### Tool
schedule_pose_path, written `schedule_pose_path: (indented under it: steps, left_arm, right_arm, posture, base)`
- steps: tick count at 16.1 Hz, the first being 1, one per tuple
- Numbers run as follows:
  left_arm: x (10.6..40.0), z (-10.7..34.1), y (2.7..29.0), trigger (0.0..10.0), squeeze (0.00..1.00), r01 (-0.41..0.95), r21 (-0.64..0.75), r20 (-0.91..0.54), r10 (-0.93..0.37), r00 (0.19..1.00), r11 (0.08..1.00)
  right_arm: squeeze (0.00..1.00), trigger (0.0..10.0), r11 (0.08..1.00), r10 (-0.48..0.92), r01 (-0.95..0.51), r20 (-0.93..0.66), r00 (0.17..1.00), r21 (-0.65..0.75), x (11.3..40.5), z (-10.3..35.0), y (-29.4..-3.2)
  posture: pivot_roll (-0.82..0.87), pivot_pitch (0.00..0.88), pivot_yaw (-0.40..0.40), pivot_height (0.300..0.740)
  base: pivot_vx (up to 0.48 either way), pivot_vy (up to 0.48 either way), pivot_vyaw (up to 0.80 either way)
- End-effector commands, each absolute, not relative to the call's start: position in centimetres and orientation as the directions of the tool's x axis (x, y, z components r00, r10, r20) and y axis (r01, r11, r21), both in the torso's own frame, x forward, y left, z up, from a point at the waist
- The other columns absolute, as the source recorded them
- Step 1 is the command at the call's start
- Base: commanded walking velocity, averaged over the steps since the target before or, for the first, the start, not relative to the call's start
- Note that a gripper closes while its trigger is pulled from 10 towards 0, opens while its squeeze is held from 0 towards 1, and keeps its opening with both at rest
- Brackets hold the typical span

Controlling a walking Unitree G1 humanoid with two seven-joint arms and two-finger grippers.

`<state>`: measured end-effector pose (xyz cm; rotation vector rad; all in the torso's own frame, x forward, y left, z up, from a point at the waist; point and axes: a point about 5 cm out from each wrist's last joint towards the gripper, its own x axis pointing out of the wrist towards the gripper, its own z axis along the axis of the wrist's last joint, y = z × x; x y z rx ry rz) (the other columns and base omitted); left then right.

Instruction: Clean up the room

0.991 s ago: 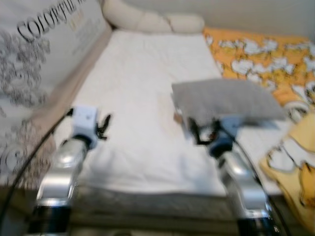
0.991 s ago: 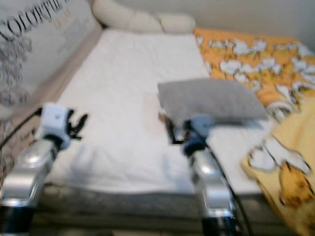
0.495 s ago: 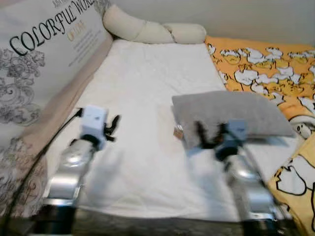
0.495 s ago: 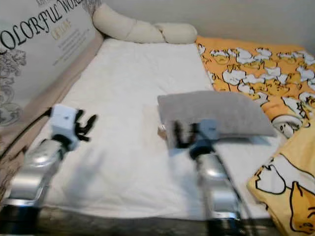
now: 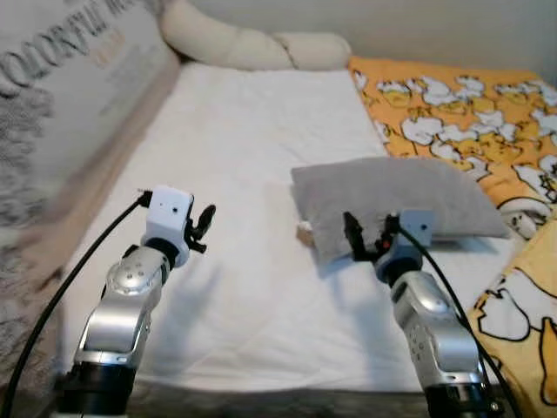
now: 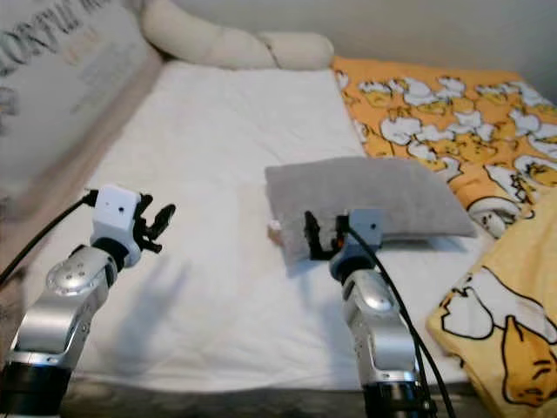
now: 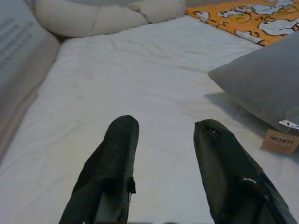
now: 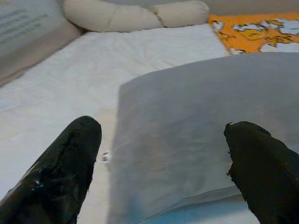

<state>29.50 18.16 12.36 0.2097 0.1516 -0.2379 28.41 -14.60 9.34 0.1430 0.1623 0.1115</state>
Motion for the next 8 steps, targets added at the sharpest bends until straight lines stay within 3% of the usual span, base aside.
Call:
schedule_pose_path:
  steps: [1,4,5,6,7,8]
  left_arm:
    - [29.5,12.5,18.0,10.0,0.0,0.257,0.196,-0.172,-0.225,0.959,0.946]
    - [29.4,12.4,17.9,10.0,0.0,0.268,0.207,-0.181,-0.233,0.956,0.941]
    - [29.3,12.4,17.9,10.0,0.0,0.276,0.214,-0.19,-0.238,0.953,0.937]
    - [29.3,12.3,17.9,10.0,0.0,0.28,0.217,-0.194,-0.24,0.951,0.935]
    - [29.1,12.4,17.8,10.0,0.0,0.302,0.228,-0.205,-0.258,0.944,0.926]
    - [28.7,12.5,17.7,10.0,0.0,0.326,0.235,-0.206,-0.281,0.938,0.916]
  right_arm:
    - [0.0,10.0,0.985,0.103,-0.08,-0.155,0.982,0.15,28.4,9.4,-15.1]
    - [0.0,10.0,0.983,0.087,-0.058,-0.168,0.982,0.172,28.3,9.1,-15.4]
    - [0.22,10.0,0.983,0.08,-0.05,-0.169,0.982,0.175,28.2,9.1,-15.6]
    - [0.22,10.0,0.983,0.078,-0.048,-0.169,0.983,0.175,28.2,9.1,-15.7]
    - [1.0,10.0,0.983,0.071,-0.04,-0.165,0.984,0.18,28.1,9.2,-16.1]
    - [1.0,10.0,0.987,0.027,0.003,-0.178,0.984,0.163,28.0,9.2,-17.2]
  posture:
    - [0.05,0.0,-0.025,0.74]
    - [0.05,0.0,-0.029,0.74]
    - [0.05,0.0,-0.029,0.74]
    - [0.05,0.0,-0.029,0.74]
    - [0.04,0.0,-0.023,0.74]
    - [0.04,0.0,-0.026,0.74]
  base:
    - [0.0,0.0,0.0]
    - [0.0,0.0,0.0]
    - [0.0,0.0,0.0]
    - [0.0,0.0,0.0]
    - [0.0,0.0,0.0]
    - [0.0,0.0,0.0]
